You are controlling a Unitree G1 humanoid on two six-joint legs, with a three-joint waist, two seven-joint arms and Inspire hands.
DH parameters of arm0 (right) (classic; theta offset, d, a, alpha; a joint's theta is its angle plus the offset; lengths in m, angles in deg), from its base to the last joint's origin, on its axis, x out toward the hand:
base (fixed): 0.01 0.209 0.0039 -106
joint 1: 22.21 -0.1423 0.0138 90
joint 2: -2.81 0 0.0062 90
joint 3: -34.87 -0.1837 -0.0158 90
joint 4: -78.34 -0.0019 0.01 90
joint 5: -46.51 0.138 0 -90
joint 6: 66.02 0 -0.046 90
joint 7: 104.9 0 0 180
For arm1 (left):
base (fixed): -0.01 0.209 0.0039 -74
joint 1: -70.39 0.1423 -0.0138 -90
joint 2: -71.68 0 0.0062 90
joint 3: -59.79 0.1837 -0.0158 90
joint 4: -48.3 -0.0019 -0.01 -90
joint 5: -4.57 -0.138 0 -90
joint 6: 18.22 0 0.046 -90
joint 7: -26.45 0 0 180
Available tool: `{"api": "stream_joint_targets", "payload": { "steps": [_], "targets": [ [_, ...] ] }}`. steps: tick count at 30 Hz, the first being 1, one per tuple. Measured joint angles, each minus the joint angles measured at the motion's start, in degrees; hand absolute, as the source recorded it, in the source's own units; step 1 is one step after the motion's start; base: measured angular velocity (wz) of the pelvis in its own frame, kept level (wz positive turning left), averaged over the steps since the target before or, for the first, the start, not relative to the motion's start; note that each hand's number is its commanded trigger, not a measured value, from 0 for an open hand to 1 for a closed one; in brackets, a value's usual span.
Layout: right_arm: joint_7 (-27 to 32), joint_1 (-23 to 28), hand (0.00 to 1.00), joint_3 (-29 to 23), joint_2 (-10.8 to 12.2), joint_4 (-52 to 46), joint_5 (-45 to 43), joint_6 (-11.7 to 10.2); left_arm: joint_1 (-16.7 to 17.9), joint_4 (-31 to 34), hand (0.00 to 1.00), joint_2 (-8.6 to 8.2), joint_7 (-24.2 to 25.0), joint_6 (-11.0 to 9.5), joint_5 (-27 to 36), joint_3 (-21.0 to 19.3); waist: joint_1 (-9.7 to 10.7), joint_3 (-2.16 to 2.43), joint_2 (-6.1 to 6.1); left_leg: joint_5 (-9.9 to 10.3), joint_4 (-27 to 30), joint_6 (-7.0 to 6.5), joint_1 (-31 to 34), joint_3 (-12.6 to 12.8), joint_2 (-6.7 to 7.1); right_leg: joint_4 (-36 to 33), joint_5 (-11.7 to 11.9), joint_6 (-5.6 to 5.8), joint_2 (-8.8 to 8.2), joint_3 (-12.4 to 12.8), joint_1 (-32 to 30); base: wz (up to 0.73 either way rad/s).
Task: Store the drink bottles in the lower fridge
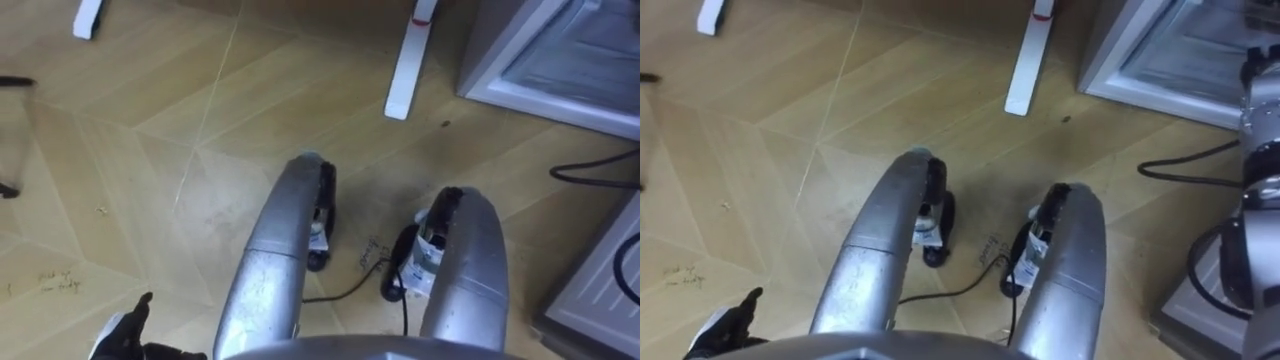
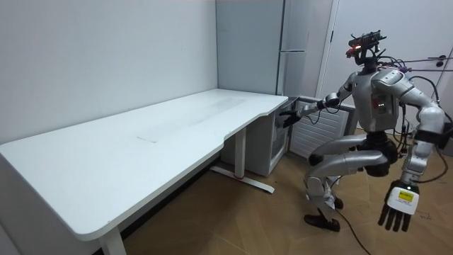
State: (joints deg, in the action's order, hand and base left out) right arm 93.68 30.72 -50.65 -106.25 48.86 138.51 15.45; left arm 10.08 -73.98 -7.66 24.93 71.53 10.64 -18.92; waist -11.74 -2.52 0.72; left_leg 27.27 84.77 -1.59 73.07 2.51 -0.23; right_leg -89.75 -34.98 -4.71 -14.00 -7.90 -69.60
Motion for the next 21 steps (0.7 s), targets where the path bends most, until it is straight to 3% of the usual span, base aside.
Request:
{"api": "stream_joint_targets", "payload": {
  "steps": [2, 7, 13, 19, 21],
  "targets": [
    [-0.37, 0.0, 0.0, 0.0, -0.01, 0.0, -0.01, -0.17, 1.34, 0.03, 0.0, -0.01, 0.09, 0.01, 0.14, 0.0, -0.23, -0.04, 0.06, -0.2, -0.82, 0.33, -0.26, -0.15, 0.09, 0.78, 0.0, 0.0, -0.33, -0.44, 0.41, 0.04],
    [-0.37, 0.03, 0.0, 0.0, -0.88, 0.0, 0.02, -0.28, 3.08, 0.23, 0.0, 0.0, 0.01, 0.68, 0.05, -0.44, -1.27, -0.23, 0.38, -1.56, -5.18, 1.63, -1.37, -0.55, 1.07, 4.25, 0.46, 0.0, -3.78, -3.12, 2.35, 0.11],
    [-1.49, 1.22, 0.0, -0.01, -0.58, 0.01, 0.18, 0.85, 3.7, 0.91, 0.0, 0.06, -0.2, 1.55, -0.05, -2.45, -1.16, -0.42, 0.77, -3.24, -9.34, 2.74, -3.39, -2.26, 1.61, 8.44, 1.14, -1.24, -5.23, -7.51, 5.95, 0.06],
    [-1.63, 1.38, 0.0, 0.39, -0.59, 0.0, 0.08, 0.96, 3.69, 2.6, 0.0, 0.4, -1.75, 1.53, -0.16, -3.69, -1.03, -0.51, 1.11, -6.23, -14.2, 3.92, -3.98, -3.53, 1.95, 12.35, 2.47, -2.16, -6.76, -11.13, 7.55, 0.11],
    [-1.72, 1.38, 0.0, 0.57, -0.53, 0.01, 0.03, 0.98, 3.61, 2.63, 0.0, 0.54, -2.04, 1.51, -0.51, -4.1, -1.04, -0.48, 1.27, -7.07, -15.67, 4.66, -3.94, -4.25, 1.91, 13.61, 2.74, -2.57, -8.06, -13.56, 8.5, 0.11]
  ]
}}
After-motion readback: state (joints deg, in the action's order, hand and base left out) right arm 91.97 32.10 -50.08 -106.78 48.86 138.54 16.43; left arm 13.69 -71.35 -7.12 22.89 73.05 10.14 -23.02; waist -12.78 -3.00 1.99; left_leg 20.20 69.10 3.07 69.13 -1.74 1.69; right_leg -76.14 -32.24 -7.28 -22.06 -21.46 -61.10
